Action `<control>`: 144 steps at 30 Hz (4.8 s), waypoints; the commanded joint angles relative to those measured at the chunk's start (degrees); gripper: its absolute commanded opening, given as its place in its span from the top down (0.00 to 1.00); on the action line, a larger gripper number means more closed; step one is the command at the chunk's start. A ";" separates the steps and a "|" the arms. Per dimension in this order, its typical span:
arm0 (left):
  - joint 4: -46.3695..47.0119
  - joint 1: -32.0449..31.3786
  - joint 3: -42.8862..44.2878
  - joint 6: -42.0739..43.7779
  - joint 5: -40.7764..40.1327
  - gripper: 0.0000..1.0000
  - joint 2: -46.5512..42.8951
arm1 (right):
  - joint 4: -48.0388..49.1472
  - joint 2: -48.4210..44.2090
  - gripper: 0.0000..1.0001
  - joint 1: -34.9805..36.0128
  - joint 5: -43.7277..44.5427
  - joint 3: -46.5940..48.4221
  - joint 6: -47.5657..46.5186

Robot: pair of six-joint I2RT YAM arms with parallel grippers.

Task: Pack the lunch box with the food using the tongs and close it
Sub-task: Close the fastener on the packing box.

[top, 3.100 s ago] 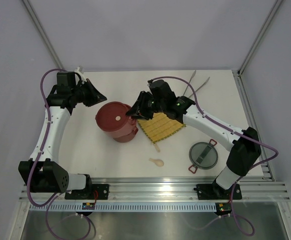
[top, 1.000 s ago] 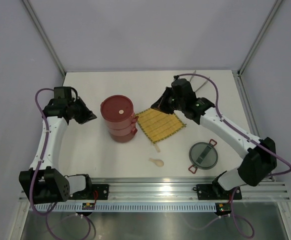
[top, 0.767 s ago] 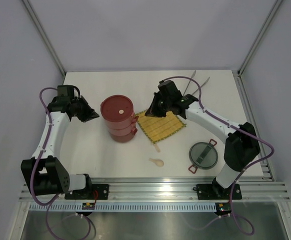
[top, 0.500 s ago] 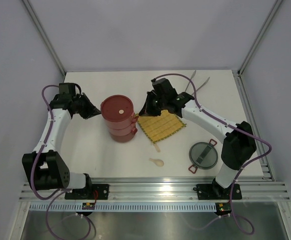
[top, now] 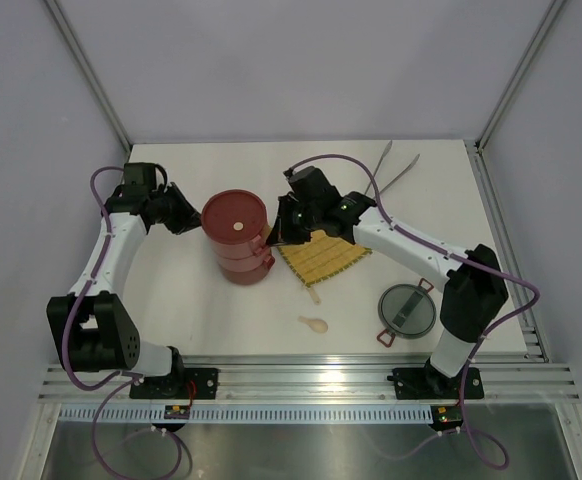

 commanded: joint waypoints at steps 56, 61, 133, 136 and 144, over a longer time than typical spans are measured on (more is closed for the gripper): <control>0.60 -0.08 1.20 1.48 -1.50 1.00 -2.90 | -9.94 3.77 1.00 17.02 20.92 13.52 -9.93; 0.42 -0.08 1.20 1.48 -1.41 1.00 -2.90 | -13.54 4.29 1.00 17.02 27.59 14.48 -8.78; -4.06 -0.43 9.98 3.24 -6.68 1.00 -8.08 | -14.51 -4.41 1.00 12.72 34.12 11.41 -11.42; -5.11 -5.77 13.75 7.10 -11.68 1.00 -8.18 | -14.60 -3.35 1.00 10.96 33.14 10.53 -12.29; -6.88 -17.22 19.75 8.96 -12.84 1.00 -3.78 | -12.32 -0.28 1.00 10.95 28.84 11.32 -13.35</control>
